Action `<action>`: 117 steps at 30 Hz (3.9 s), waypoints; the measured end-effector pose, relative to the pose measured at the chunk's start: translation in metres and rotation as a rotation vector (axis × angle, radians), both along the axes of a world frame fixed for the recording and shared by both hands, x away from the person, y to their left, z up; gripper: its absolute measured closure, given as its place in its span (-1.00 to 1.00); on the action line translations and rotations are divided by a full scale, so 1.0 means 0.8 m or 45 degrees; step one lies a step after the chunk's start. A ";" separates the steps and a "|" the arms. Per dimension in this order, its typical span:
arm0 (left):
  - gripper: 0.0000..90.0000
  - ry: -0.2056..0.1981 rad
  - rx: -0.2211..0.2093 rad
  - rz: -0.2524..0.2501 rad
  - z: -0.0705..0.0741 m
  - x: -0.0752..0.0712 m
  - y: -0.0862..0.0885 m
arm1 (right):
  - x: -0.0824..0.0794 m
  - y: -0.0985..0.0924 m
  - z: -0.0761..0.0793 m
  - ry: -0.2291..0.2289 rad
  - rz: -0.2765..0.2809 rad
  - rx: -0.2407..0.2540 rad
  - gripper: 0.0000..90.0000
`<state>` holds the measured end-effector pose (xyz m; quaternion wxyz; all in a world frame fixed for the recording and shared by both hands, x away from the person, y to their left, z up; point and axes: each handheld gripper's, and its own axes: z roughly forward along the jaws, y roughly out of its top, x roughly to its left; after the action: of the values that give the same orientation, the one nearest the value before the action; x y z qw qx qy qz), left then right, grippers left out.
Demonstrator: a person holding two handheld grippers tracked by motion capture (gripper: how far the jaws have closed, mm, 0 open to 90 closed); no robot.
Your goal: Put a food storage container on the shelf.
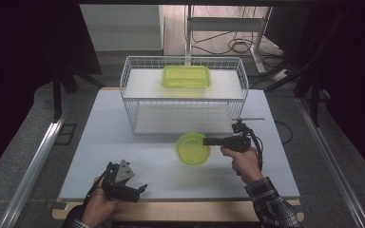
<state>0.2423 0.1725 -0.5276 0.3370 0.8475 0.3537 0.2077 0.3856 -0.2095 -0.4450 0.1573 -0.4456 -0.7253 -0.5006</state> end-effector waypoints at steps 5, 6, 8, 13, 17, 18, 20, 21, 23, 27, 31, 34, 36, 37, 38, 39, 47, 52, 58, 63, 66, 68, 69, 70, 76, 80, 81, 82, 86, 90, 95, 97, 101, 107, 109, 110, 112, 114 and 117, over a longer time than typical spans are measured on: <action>-0.95 0.000 -0.002 0.001 0.000 0.000 0.000 | 0.004 0.000 0.015 -0.023 -0.009 0.014 0.81; -0.95 0.000 -0.002 0.001 0.000 0.000 0.000 | 0.005 0.000 0.020 -0.026 -0.012 0.016 0.81; -0.95 0.000 -0.002 0.001 0.000 0.000 0.000 | 0.007 0.000 0.027 -0.036 -0.011 0.021 0.81; -0.95 0.000 -0.003 0.000 0.000 0.000 0.000 | 0.012 0.003 0.044 -0.068 -0.015 0.040 0.81; -0.95 -0.002 -0.001 0.001 0.000 0.000 0.000 | 0.015 0.006 0.059 -0.083 -0.018 0.049 0.81; -0.95 -0.002 -0.002 0.001 0.000 0.000 0.001 | 0.016 0.006 0.062 -0.086 -0.019 0.054 0.81; -0.95 -0.002 -0.002 0.001 0.000 0.000 0.001 | 0.019 0.006 0.069 -0.098 -0.023 0.061 0.81; -0.95 -0.002 -0.002 0.001 0.000 0.000 0.001 | 0.020 0.006 0.073 -0.103 -0.027 0.066 0.81; -0.95 -0.002 -0.002 0.001 0.000 0.000 0.000 | 0.022 0.006 0.079 -0.112 -0.032 0.075 0.81; -0.95 -0.004 0.000 0.000 0.000 0.000 0.001 | 0.027 0.005 0.093 -0.128 -0.046 0.085 0.81; -0.95 -0.002 -0.001 0.001 0.000 0.000 0.001 | 0.032 0.005 0.105 -0.139 -0.055 0.096 0.81; -0.95 -0.003 -0.002 0.001 0.000 0.000 0.001 | 0.035 0.006 0.117 -0.157 -0.059 0.104 0.81; -0.95 -0.003 -0.004 0.001 0.000 0.000 0.001 | 0.037 0.008 0.125 -0.169 -0.063 0.107 0.81; -0.95 -0.003 -0.002 0.001 0.000 0.000 0.001 | 0.038 0.009 0.129 -0.180 -0.065 0.107 0.81; -0.95 -0.003 -0.002 0.001 0.000 0.000 0.001 | 0.039 0.010 0.133 -0.184 -0.066 0.109 0.81; -0.95 -0.004 -0.001 -0.001 0.000 0.001 0.001 | 0.040 0.011 0.137 -0.192 -0.066 0.108 0.81; -0.95 -0.004 -0.008 0.002 0.000 0.000 0.001 | 0.053 0.020 0.164 -0.226 -0.094 0.119 0.81; -0.95 0.001 -0.005 0.001 0.000 0.001 0.002 | 0.064 0.025 0.180 -0.253 -0.127 0.120 0.81; -0.95 0.001 -0.007 0.002 0.001 0.001 0.002 | 0.078 0.031 0.196 -0.289 -0.171 0.109 0.81; -0.95 0.002 -0.006 0.002 0.000 0.001 0.002 | 0.091 0.036 0.206 -0.304 -0.207 0.108 0.81; -0.95 0.004 -0.009 0.001 0.000 0.000 0.002 | 0.099 0.040 0.210 -0.310 -0.227 0.113 0.81; -0.95 0.004 -0.009 0.002 0.000 0.000 0.002 | 0.103 0.043 0.212 -0.311 -0.237 0.114 0.81; -0.95 0.004 -0.010 0.002 0.000 0.000 0.002 | 0.105 0.044 0.213 -0.311 -0.242 0.117 0.81; -0.95 0.004 -0.010 0.002 0.000 0.000 0.002 | 0.108 0.046 0.215 -0.309 -0.250 0.115 0.81; -0.95 0.005 -0.009 0.001 0.000 0.000 0.003 | 0.119 0.054 0.220 -0.324 -0.296 0.080 0.81; -0.95 0.005 -0.009 0.000 0.000 0.000 0.003 | 0.127 0.059 0.219 -0.320 -0.313 0.059 0.81; -0.95 0.006 -0.009 -0.001 0.000 0.000 0.003 | 0.128 0.060 0.219 -0.319 -0.317 0.052 0.81; -0.95 0.006 -0.010 -0.001 0.000 0.000 0.003 | 0.129 0.061 0.218 -0.317 -0.320 0.047 0.81; -0.95 0.006 -0.009 -0.001 0.000 0.000 0.003 | 0.130 0.065 0.220 -0.320 -0.344 0.016 0.77; -0.95 0.008 -0.007 -0.003 0.000 0.000 0.002 | 0.128 0.071 0.223 -0.383 -0.387 -0.086 0.70; -0.95 0.009 -0.006 -0.004 0.000 0.000 0.003 | 0.132 0.075 0.222 -0.395 -0.427 -0.140 0.63; -0.95 0.009 -0.004 -0.004 0.000 0.000 0.003 | 0.135 0.076 0.222 -0.396 -0.433 -0.162 0.62; -0.95 0.010 -0.004 -0.004 0.000 0.000 0.003 | 0.139 0.078 0.219 -0.393 -0.452 -0.185 0.57; -0.95 0.009 -0.002 -0.005 0.000 0.000 0.003 | 0.139 0.078 0.219 -0.400 -0.446 -0.177 0.45; -0.95 0.009 -0.001 -0.005 0.000 0.000 0.003 | 0.138 0.078 0.220 -0.405 -0.437 -0.166 0.41; -0.95 0.009 -0.002 -0.004 0.000 0.000 0.003 | 0.138 0.078 0.220 -0.411 -0.432 -0.169 0.38; -0.95 0.009 -0.003 -0.003 0.000 0.000 0.003 | 0.136 0.078 0.221 -0.413 -0.423 -0.164 0.31; -0.95 0.008 -0.003 -0.003 0.000 0.000 0.003 | 0.135 0.076 0.222 -0.417 -0.412 -0.158 0.26; -0.95 0.009 -0.002 -0.003 0.000 0.000 0.003 | 0.132 0.073 0.224 -0.423 -0.396 -0.147 0.17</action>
<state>0.2423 0.1747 -0.5278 0.3368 0.8483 0.3540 0.2042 0.4914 -0.1511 -0.2661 -0.0689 -0.4717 -0.6912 -0.5431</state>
